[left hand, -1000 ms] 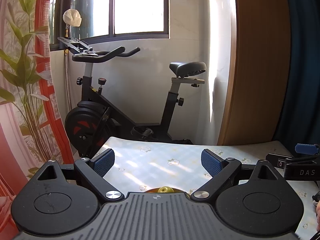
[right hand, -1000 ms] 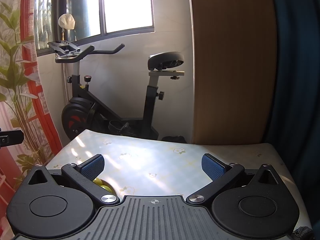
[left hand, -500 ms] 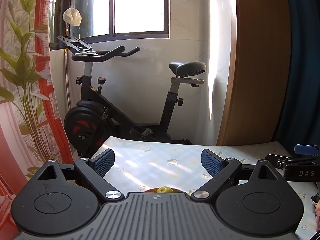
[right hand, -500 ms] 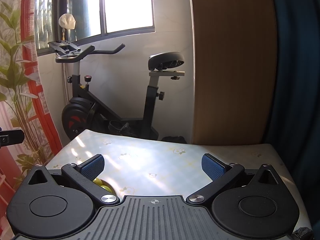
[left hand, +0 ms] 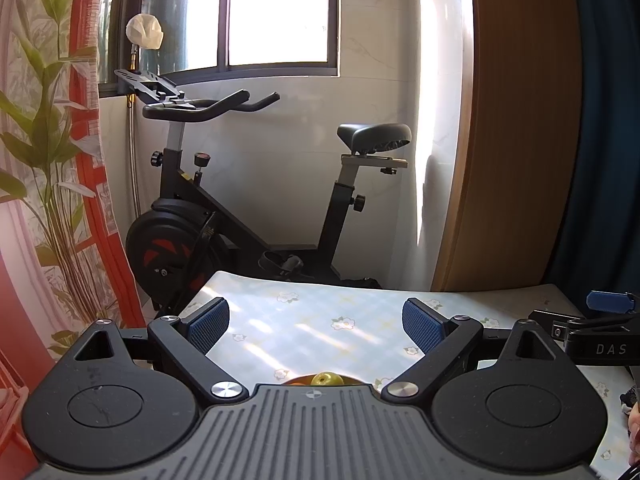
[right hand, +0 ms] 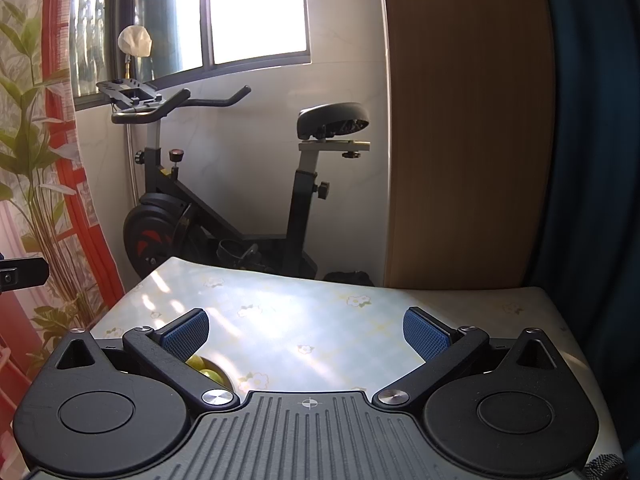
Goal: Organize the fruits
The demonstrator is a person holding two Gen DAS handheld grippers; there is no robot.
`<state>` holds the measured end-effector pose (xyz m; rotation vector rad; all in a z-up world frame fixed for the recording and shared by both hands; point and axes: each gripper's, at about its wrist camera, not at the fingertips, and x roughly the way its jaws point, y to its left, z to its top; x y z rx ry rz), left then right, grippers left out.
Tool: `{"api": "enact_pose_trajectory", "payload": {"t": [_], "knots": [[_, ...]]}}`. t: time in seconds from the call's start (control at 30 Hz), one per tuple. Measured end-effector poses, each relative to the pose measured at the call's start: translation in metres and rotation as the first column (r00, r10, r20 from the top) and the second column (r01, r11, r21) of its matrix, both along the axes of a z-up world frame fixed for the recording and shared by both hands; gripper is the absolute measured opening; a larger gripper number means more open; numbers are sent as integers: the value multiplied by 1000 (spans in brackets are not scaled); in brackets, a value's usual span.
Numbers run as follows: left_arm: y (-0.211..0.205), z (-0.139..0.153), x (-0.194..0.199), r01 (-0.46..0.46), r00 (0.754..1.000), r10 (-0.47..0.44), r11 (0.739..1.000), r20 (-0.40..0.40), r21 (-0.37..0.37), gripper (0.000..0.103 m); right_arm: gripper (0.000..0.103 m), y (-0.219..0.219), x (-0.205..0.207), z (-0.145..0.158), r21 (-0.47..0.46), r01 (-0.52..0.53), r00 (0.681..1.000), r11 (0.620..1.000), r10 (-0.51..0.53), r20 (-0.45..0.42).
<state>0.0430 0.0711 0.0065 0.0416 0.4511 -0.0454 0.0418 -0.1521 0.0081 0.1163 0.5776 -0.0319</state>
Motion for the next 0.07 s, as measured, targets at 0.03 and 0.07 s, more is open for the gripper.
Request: {"api": "enact_pose_trajectory", "payload": {"t": [0.03, 0.07], "knots": [[0, 0, 0, 0, 1000, 0, 1000, 1, 0, 95, 103, 0, 0, 0, 0, 0, 1000, 1000, 0, 0], [0, 0, 0, 0, 1000, 0, 1000, 2, -1, 95, 103, 0, 0, 0, 0, 0, 1000, 1000, 0, 1]]}}
